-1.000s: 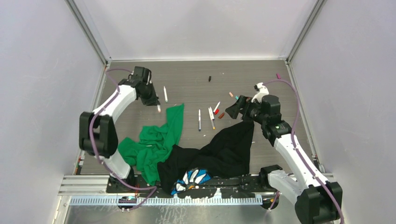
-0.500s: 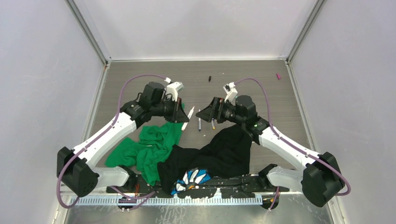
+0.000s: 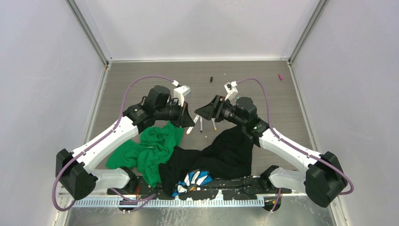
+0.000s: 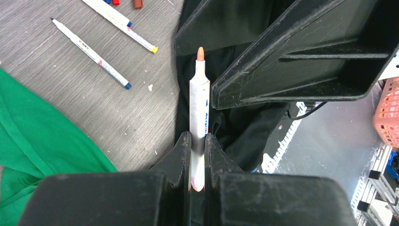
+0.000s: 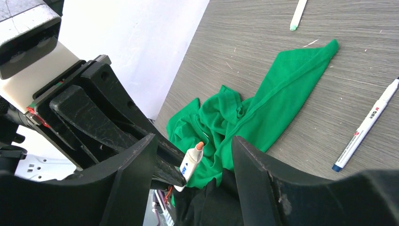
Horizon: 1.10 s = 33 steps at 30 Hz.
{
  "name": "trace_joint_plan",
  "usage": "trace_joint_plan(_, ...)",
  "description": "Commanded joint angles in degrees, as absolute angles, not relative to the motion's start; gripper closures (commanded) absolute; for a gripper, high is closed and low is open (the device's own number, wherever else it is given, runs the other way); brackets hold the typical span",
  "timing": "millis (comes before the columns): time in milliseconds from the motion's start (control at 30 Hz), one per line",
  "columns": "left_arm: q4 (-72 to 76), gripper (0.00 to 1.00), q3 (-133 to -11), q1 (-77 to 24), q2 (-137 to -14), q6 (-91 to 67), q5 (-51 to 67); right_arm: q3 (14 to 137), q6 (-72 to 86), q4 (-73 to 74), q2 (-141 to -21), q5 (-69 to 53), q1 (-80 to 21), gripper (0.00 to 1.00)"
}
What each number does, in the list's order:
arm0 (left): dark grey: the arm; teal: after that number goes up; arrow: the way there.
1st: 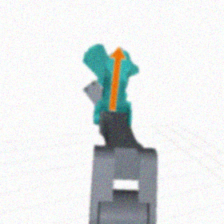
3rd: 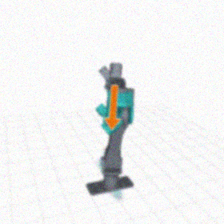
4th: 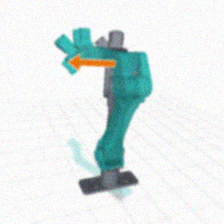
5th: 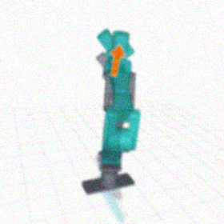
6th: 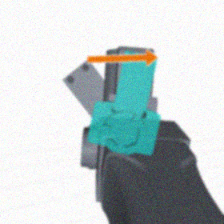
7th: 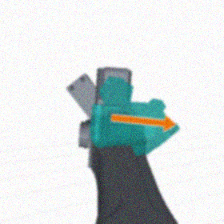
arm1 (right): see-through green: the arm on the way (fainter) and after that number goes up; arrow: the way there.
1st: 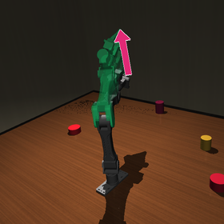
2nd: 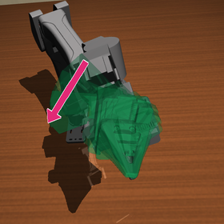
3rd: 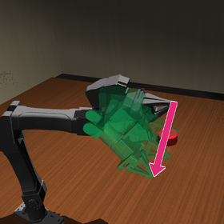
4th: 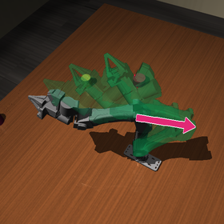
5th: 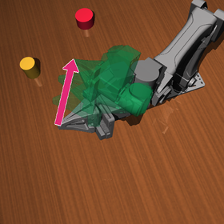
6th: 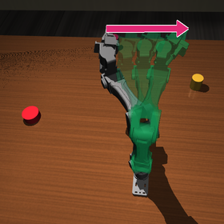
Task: Insert the pens into the pen caps
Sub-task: Pick up the pen from the center of the board.
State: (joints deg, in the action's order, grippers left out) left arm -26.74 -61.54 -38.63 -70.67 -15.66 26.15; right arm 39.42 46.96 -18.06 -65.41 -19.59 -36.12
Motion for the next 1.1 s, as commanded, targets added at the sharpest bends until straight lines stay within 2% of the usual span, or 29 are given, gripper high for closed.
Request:
trace_joint_plan(0,-23.8,1.0,-61.5,-38.7,-69.0,-15.4,25.7,42.2,46.4,-20.2,-65.4,-19.6,-37.0,0.37)
trace_joint_plan(367,-23.1,1.0,-61.2,-38.8,-68.8,-16.1,25.9,42.7,45.5,-19.9,-67.0,-20.9,-38.5,0.58)
trace_joint_plan(567,-22.6,1.0,-60.8,-38.7,-68.3,-16.4,25.7,43.0,44.9,-19.2,-68.0,-20.6,-38.9,0.61)
trace_joint_plan(667,-22.5,1.0,-60.7,-38.7,-68.4,-16.5,26.0,42.8,45.1,-19.5,-68.1,-20.5,-39.0,0.75)
trace_joint_plan(767,-22.5,1.0,-60.8,-38.7,-68.4,-16.5,26.1,42.7,45.5,-19.8,-68.0,-19.9,-39.2,0.96)
trace_joint_plan(800,-22.5,0.95,-60.9,-38.7,-68.4,-16.5,26.4,42.6,45.6,-20.1,-68.0,-19.6,-39.3,0.99)
trace_joint_plan(867,-22.4,0.74,-60.8,-38.8,-68.5,-16.5,26.5,41.8,46.2,-21.8,-67.5,-19.0,-39.4,1.0)
trace_joint_plan(933,-22.7,0.58,-60.9,-38.7,-68.9,-16.4,26.4,40.6,47.3,-23.9,-66.9,-18.3,-39.4,1.0)
trace_joint_plan(1000,-23.1,0.49,-61.1,-38.7,-69.4,-16.3,26.3,39.8,48.5,-25.4,-66.2,-17.5,-39.4,1.0)
trace_joint_plan(1067,-23.3,0.47,-61.4,-38.8,-69.8,-16.3,26.2,38.8,49.4,-26.8,-65.5,-16.8,-39.4,1.0)
